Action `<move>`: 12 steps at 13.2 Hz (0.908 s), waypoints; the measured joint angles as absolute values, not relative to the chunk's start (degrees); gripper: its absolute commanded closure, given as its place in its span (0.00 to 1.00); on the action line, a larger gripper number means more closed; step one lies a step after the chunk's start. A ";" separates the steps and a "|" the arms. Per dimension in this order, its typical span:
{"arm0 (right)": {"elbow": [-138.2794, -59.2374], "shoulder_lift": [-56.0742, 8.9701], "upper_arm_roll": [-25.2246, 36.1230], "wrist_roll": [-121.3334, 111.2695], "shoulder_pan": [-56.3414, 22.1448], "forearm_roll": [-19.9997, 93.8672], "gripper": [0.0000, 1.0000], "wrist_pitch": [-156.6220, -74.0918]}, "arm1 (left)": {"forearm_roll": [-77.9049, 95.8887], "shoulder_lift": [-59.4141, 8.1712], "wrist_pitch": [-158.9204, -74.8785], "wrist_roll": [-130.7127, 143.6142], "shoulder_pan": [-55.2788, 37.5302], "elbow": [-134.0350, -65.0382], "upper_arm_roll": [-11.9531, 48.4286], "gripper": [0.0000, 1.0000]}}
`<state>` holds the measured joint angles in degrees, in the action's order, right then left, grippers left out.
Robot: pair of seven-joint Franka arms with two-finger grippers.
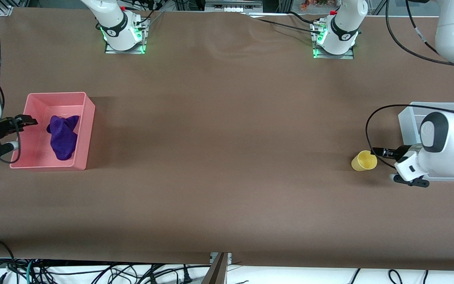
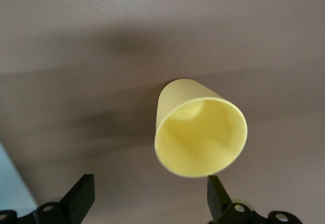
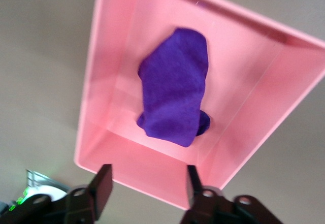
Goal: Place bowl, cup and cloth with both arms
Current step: 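Grasp the yellow cup with the left gripper while the right gripper withdraws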
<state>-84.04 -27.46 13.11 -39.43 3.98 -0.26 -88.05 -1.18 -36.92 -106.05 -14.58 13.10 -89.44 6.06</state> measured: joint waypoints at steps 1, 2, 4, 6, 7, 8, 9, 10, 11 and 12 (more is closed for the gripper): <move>-83.54 -25.53 11.18 -36.59 3.91 -0.25 0.00 -86.37 | -0.99 -37.79 -107.01 -14.00 13.01 -89.55 6.07 0.76; -82.69 -23.35 8.61 -33.00 3.79 -0.25 0.00 -84.38 | -0.97 -38.50 -108.10 -13.51 12.88 -89.59 6.08 0.87; -80.68 -18.51 3.56 -23.52 3.20 -0.27 0.00 -79.87 | -0.97 -39.30 -109.18 -12.17 12.60 -89.59 6.12 1.00; -79.84 -14.00 0.82 -19.19 2.38 -0.27 0.00 -77.11 | -0.97 -39.38 -109.56 -11.22 12.50 -89.55 6.14 1.00; -79.75 -11.83 0.21 -18.42 2.18 -0.38 0.00 -76.84 | -0.97 -39.38 -109.60 -11.12 12.49 -89.45 6.15 1.00; -79.63 -9.74 -0.02 -18.23 2.15 -0.71 0.00 -76.99 | -0.97 -39.34 -109.60 -11.11 12.48 -89.27 6.17 1.00; -79.51 -7.67 -0.03 -18.23 2.17 -1.12 0.00 -77.57 | -0.96 -39.08 -109.43 -11.11 12.47 -88.87 6.20 1.00; -79.50 -5.96 -0.04 -18.23 2.18 -1.34 0.00 -78.35 | -0.96 -38.39 -108.40 -11.11 12.46 -88.35 6.23 1.00; -79.52 -4.71 -0.13 -18.23 2.18 -2.09 0.00 -78.66 | -0.97 -37.14 -105.94 -11.11 12.45 -87.52 6.24 1.00; -79.57 -4.04 -0.32 -18.24 2.18 -3.47 0.00 -79.35 | -1.41 -35.53 -101.90 -11.52 12.48 -86.08 6.10 1.00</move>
<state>-79.57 -4.04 -0.32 -18.24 2.18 -3.47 -79.35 -1.41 -35.53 -101.90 -11.52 12.48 -86.08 6.10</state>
